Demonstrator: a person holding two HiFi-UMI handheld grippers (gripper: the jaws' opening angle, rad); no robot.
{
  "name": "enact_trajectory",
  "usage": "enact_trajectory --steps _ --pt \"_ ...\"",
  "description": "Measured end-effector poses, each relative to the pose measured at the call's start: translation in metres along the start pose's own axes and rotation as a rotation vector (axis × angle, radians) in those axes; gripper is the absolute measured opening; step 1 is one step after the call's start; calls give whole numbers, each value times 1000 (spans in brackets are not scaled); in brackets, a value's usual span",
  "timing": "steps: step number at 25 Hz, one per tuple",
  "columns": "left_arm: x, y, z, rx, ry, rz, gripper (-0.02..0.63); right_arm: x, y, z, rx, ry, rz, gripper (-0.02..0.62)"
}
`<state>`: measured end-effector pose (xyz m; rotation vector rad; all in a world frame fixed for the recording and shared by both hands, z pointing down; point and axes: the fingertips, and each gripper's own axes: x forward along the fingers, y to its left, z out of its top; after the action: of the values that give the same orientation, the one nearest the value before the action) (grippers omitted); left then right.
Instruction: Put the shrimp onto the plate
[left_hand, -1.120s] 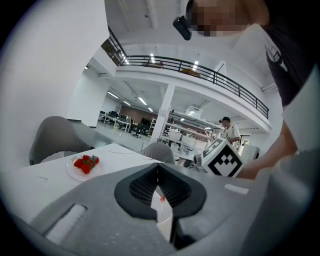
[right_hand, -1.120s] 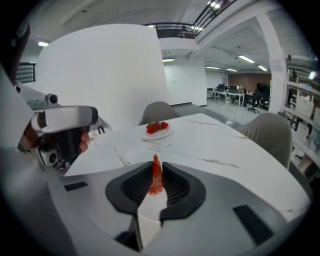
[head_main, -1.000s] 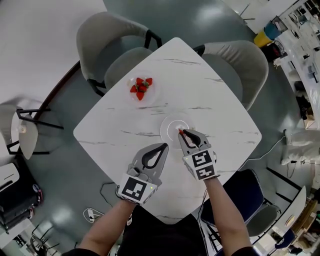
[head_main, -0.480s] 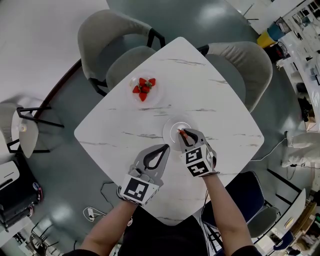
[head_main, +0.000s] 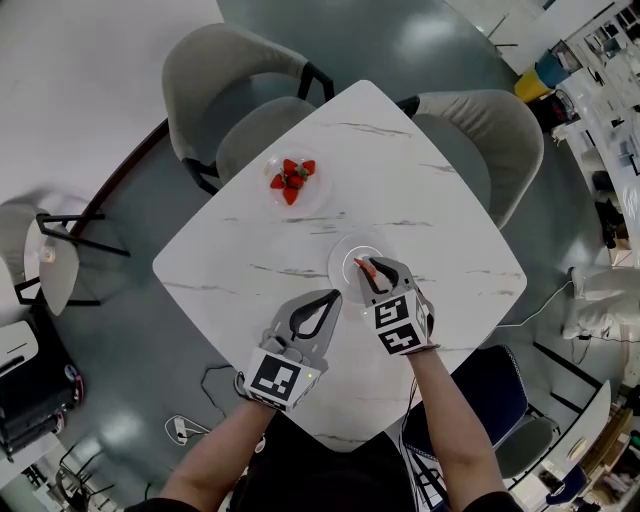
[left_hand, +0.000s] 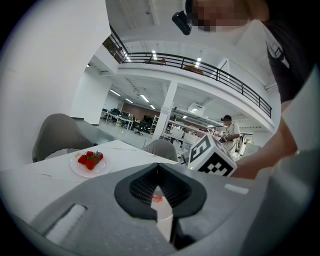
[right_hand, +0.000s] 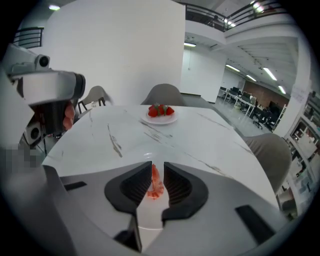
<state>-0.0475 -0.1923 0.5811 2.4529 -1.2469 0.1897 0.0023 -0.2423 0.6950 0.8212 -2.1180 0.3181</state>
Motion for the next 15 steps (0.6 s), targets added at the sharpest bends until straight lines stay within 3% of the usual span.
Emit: enact_trajectory --steps 3,9,15 --pt "0 -8 3 -5 20 -9 8 -23 1 15 82 -80 11 71" --pt "-10 -33 35 0 -1 -13 8 -97 6 58 262 -316 52 3" --pt "-31 -69 72 3 -33 -29 8 -172 21 91 305 -467 79 3"
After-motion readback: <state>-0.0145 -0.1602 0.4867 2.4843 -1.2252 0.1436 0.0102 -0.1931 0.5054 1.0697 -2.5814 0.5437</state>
